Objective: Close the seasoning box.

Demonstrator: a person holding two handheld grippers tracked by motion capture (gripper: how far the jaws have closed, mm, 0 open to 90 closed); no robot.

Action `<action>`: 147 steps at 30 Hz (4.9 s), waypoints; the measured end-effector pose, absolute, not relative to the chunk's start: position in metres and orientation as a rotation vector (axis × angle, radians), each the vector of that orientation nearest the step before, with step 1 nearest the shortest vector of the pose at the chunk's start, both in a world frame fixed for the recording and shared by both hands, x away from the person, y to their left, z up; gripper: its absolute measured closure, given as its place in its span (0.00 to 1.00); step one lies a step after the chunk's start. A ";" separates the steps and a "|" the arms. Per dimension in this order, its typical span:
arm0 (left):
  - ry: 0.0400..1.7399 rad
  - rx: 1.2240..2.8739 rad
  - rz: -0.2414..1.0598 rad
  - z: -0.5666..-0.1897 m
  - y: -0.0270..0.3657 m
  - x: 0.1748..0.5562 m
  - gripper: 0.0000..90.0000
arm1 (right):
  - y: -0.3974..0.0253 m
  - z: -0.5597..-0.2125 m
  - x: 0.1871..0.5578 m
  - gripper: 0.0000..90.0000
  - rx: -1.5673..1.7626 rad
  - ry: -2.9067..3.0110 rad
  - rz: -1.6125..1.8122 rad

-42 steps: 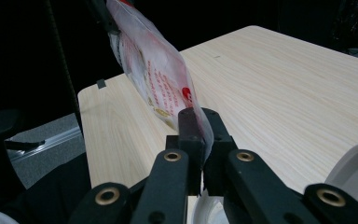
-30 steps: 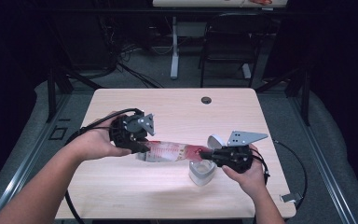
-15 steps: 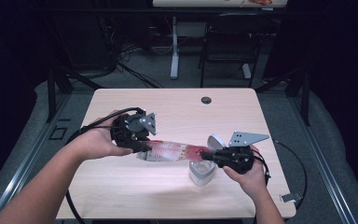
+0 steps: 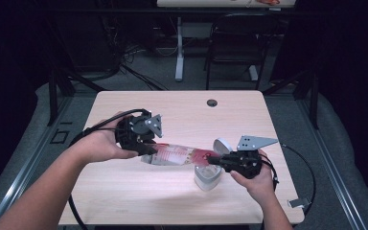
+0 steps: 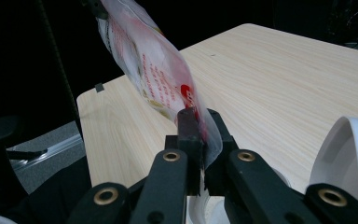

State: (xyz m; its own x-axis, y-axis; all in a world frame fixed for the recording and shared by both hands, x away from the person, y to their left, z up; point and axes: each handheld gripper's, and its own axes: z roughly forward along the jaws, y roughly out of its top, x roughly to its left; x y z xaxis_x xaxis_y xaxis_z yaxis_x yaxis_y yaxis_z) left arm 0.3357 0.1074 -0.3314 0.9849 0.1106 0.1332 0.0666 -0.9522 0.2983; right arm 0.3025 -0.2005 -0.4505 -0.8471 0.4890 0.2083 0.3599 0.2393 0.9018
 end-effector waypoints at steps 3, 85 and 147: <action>0.130 2.831 0.214 -0.331 0.108 0.336 0.85 | -0.200 -0.451 0.302 0.98 0.818 2.379 1.685; 0.079 2.851 0.221 -0.322 0.095 0.335 0.90 | -0.205 -0.452 0.300 0.96 0.854 2.366 1.668; 0.052 2.874 0.248 -0.318 0.088 0.334 0.90 | -0.206 -0.455 0.300 0.95 0.861 2.360 1.670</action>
State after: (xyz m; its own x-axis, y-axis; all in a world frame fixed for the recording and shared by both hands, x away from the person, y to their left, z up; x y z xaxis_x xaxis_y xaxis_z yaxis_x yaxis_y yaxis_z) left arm 0.3341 0.0876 -0.3175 0.9848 0.0572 0.1641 0.0136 -0.9667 0.2554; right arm 0.2995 -0.2065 -0.4548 -0.8299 0.5138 0.2174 0.3757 0.2268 0.8985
